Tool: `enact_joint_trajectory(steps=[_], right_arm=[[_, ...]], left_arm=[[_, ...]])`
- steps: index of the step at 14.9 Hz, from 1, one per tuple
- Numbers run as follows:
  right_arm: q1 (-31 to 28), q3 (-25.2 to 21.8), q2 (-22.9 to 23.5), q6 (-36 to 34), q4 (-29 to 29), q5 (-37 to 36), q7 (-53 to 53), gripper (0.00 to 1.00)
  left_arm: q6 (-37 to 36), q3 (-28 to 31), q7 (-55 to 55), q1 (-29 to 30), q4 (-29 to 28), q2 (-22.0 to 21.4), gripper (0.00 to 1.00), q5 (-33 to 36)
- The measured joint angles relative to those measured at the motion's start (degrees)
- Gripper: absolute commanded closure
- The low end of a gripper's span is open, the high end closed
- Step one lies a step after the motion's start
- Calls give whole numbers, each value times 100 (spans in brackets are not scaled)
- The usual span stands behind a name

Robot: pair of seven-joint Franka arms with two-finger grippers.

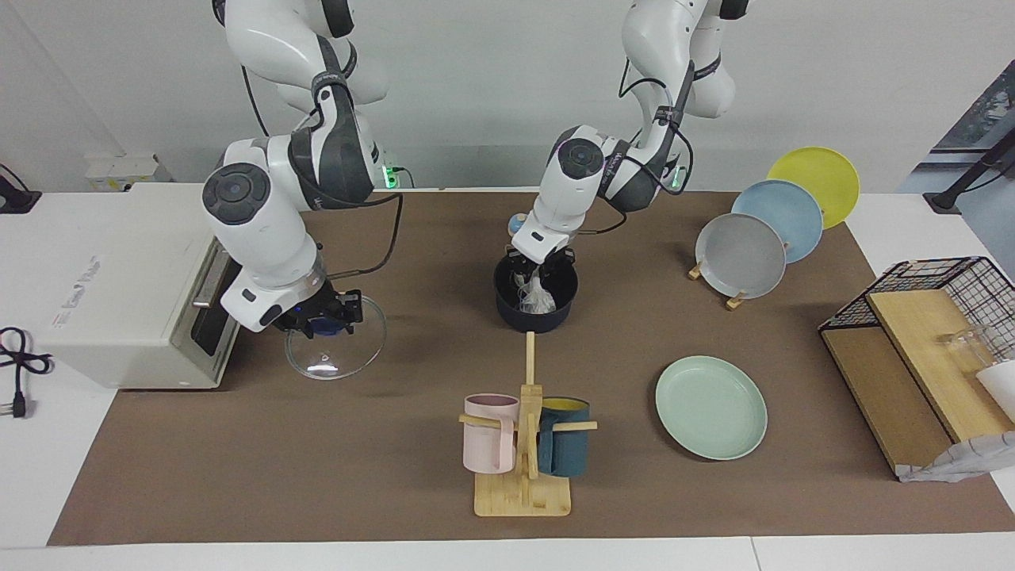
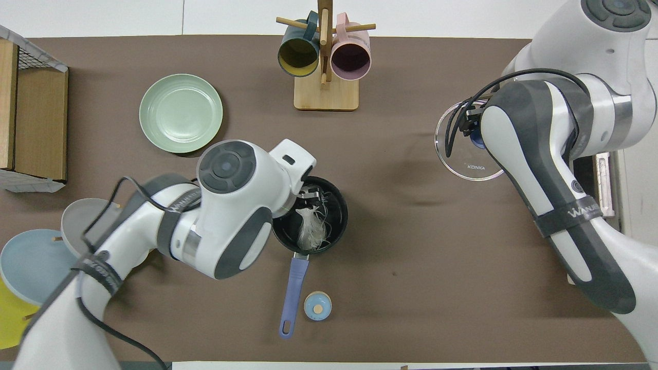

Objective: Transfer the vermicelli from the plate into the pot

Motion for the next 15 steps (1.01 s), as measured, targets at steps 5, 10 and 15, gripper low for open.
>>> enact_joint_trajectory(steps=[5,10,15], right_arm=[[1172,37,-2,-401,419,-1,1572,81],[2711,63,71,126,516,-12,3858,82],[3053,61,468,554,460,-22,4208,82]], left_arm=[[-1544,157,1212,1409,930,-716,0,269],[-2228,171,2075,2038,1015,-1267,0,709],[-2569,170,2443,2340,1020,-1419,0,789]])
